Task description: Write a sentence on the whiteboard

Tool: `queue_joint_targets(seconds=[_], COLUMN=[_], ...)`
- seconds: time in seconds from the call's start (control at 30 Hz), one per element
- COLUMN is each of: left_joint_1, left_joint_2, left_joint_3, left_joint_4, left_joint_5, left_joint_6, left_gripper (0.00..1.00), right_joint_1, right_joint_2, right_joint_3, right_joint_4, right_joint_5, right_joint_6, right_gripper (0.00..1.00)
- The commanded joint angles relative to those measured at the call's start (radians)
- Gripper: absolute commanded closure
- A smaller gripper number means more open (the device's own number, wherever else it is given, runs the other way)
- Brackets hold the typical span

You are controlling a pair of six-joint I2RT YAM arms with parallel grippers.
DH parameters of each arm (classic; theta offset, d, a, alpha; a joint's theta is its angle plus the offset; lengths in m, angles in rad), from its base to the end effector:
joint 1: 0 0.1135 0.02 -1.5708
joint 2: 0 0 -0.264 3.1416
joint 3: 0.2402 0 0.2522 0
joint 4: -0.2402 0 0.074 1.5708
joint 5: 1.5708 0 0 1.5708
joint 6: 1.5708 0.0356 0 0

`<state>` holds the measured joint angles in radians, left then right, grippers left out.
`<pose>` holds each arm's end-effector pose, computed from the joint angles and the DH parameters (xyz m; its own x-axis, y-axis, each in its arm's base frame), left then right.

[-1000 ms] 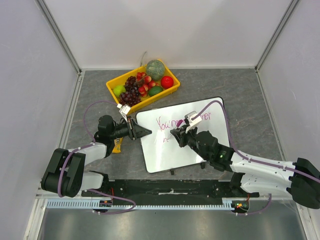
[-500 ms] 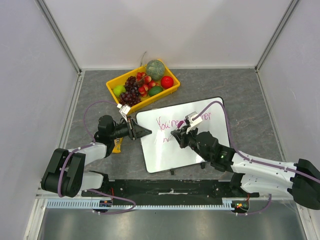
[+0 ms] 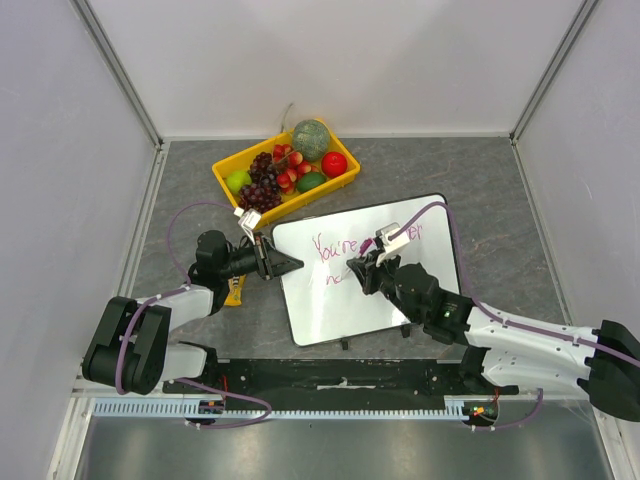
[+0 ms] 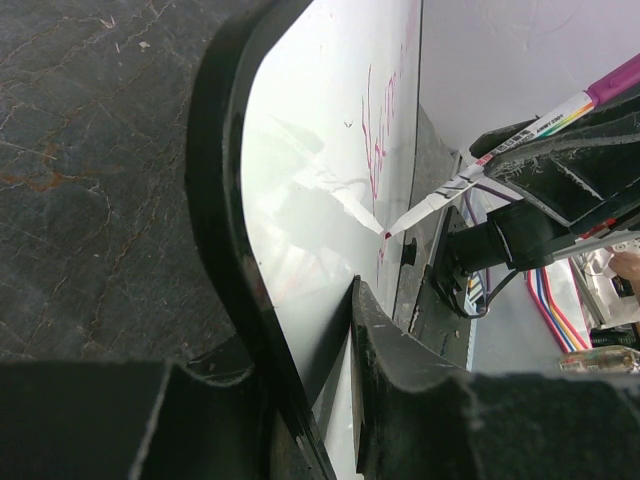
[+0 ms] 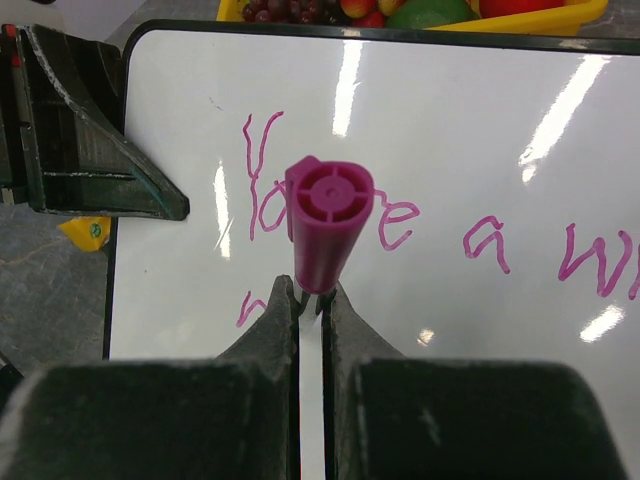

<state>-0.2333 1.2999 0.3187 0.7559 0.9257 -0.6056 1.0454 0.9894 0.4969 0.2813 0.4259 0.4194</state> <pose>0.2157 -0.0805 0.1763 -0.6892 -0.1880 -0.6998 0.6136 0.3623 -0.7016 0.1247 0.1858 0.2489 -0.3343 0.1627 -0.9283 -0.4917 0.8102 0.3191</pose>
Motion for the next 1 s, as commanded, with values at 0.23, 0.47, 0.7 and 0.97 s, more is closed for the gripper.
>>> queue_joint_targets(seconds=[0.23,0.47,0.7,0.97], left_joint_1=[-0.028,-0.028,-0.028,-0.028], left_joint_2=[0.022,0.021,0.019,0.016], left_joint_3=[-0.009,-0.01,-0.01,-0.012], left_joint_4=[-0.066,-0.066,-0.066,-0.066], left_joint_5=[-0.041,-0.041,-0.044,-0.044], left_joint_6=[0.188,0.188,0.188,0.188], left_gripper=[0.98,0.98,0.98,0.98], right_joint_1=[-0.005,-0.005,-0.005,-0.005], right_joint_2=[0.022,0.064,-0.012,-0.057], right_joint_3=[0.052,0.075,0.054,0.069], right_joint_4=[-0.008,-0.019,-0.004,0.002], right_joint_5=[0.09,0.025,-0.042,-0.013], right_joint_6=[-0.042,-0.041,-0.008,-0.034], right_gripper=[1.0,1.0,1.0,1.0])
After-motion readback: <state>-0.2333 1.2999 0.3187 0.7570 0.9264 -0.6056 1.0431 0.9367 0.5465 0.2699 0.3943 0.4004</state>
